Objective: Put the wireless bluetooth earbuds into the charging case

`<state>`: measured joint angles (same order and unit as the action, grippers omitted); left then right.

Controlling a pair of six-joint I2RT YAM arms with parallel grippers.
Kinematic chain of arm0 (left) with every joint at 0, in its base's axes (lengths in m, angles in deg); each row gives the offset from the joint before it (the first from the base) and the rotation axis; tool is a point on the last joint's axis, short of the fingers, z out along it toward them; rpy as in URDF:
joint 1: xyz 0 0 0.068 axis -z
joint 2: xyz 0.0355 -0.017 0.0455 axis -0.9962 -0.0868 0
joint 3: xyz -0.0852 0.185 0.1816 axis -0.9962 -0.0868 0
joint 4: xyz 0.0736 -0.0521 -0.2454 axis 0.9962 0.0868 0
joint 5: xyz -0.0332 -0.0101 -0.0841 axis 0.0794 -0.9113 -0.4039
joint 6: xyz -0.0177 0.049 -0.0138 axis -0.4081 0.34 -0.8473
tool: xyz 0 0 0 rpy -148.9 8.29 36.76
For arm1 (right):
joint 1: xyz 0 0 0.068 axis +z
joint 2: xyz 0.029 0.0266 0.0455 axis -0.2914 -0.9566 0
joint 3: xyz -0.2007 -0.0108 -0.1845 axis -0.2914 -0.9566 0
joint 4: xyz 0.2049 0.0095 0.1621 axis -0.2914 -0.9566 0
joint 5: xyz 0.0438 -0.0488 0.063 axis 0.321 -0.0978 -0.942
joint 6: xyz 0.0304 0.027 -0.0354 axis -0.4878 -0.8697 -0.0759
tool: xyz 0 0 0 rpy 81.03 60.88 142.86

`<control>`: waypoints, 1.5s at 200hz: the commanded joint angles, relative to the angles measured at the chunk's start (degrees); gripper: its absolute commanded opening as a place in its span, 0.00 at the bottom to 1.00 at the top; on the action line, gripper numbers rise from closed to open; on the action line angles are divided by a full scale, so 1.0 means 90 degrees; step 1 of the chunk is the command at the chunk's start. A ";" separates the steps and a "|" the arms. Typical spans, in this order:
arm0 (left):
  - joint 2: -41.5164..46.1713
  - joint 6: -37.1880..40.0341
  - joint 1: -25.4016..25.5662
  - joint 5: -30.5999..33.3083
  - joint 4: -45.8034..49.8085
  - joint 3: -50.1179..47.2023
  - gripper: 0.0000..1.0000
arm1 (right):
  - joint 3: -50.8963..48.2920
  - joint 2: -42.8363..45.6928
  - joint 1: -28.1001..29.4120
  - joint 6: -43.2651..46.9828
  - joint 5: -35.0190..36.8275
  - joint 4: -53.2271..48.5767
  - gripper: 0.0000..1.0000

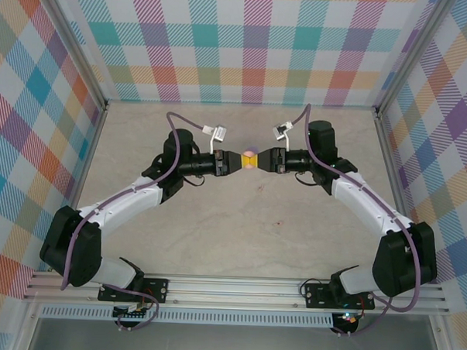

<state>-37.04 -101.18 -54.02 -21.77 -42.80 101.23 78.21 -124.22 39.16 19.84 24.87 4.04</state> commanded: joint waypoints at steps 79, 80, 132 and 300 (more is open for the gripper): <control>0.0224 0.0621 0.0189 -0.0385 0.0725 0.0259 0.26 | 0.0459 0.0255 0.0119 0.0662 -0.0448 -0.0329 0.34; 0.0223 0.0621 0.0188 -0.0389 0.0726 0.0263 0.26 | 0.0459 0.0255 0.0119 0.0673 -0.0452 -0.0333 0.34; 0.0250 0.0552 0.0188 -0.0583 0.0557 0.0278 0.36 | 0.0508 0.0339 0.0119 0.0844 -0.0550 -0.0532 0.23; 0.0251 0.0346 0.0256 -0.0761 0.0236 0.0150 0.23 | 0.0613 0.0310 0.0119 0.0595 -0.0307 -0.0342 0.29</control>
<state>-35.44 -98.86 -53.56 -26.86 -40.02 102.37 81.22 -122.47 39.36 24.82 21.88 -0.77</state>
